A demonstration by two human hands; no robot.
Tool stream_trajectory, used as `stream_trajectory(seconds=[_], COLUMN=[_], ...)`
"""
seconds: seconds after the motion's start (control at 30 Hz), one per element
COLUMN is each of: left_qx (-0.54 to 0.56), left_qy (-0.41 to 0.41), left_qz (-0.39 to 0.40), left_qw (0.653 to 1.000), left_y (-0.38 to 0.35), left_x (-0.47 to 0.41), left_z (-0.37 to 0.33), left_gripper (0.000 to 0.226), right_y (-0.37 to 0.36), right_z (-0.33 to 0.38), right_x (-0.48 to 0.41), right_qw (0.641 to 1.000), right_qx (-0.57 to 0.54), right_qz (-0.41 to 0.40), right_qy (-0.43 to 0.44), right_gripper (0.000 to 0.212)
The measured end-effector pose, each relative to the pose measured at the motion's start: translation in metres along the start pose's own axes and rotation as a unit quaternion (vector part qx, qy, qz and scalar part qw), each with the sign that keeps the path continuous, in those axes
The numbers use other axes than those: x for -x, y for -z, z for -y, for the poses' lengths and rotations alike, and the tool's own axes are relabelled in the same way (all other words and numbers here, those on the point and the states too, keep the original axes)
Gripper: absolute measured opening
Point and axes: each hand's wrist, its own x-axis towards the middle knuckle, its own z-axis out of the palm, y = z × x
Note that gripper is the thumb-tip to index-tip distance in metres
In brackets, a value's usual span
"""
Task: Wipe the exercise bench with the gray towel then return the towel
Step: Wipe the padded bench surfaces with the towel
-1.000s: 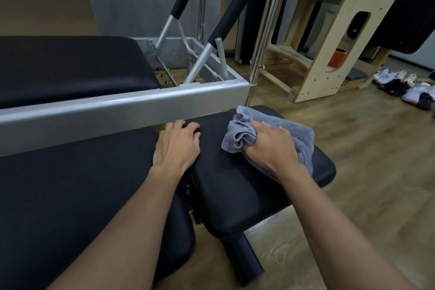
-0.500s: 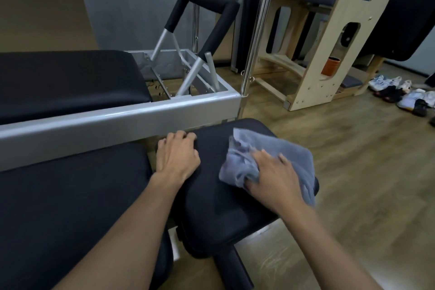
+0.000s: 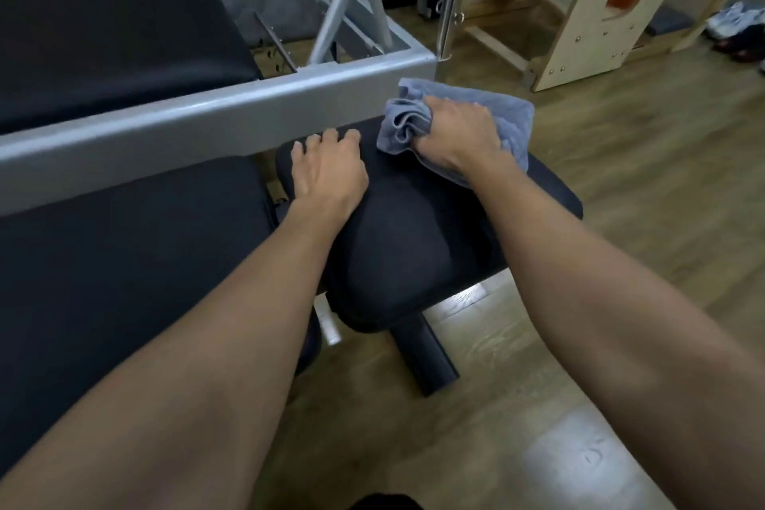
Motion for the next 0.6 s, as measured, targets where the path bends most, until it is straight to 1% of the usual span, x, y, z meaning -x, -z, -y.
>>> stream_trajectory(seconds=[0.1, 0.17, 0.27, 0.37, 0.43, 0.5, 0.53, 0.6], left_qx=[-0.008, -0.013, -0.011, -0.014, -0.017, -0.016, -0.014, -0.012], left_qy=[-0.005, -0.001, 0.012, 0.02, 0.015, 0.011, 0.01, 0.008], left_qz=[-0.012, -0.016, -0.013, -0.01, -0.021, -0.028, -0.029, -0.031], left_qw=[1.0, 1.0, 1.0, 1.0, 1.0, 0.999, 0.999, 0.999], left_y=[-0.003, -0.003, -0.004, -0.006, -0.009, -0.012, -0.013, -0.015], left_x=[0.0, -0.002, -0.003, -0.002, -0.001, 0.0, 0.0, -0.001], left_z=[0.001, 0.0, -0.005, -0.008, -0.007, -0.006, -0.005, -0.005], left_gripper=[0.036, 0.035, 0.035, 0.035, 0.036, 0.037, 0.038, 0.039], right_y=[-0.002, -0.004, 0.0, 0.009, 0.011, 0.009, 0.008, 0.009], right_z=[0.004, 0.001, -0.012, -0.026, -0.033, -0.037, -0.039, -0.039], right_x=[-0.018, -0.009, 0.027, 0.078, 0.115, 0.134, 0.132, 0.11], right_qw=[1.0, 1.0, 1.0, 0.999, 0.998, 0.998, 0.998, 0.998], right_qx=[-0.004, 0.008, 0.012, -0.001, -0.018, -0.027, -0.03, -0.029], right_qz=[-0.014, -0.021, -0.029, -0.038, -0.04, -0.045, -0.048, -0.052], right_qy=[0.001, 0.002, -0.001, -0.024, -0.035, -0.03, -0.025, -0.022], right_gripper=[0.043, 0.042, 0.038, 0.033, 0.043, 0.054, 0.053, 0.04])
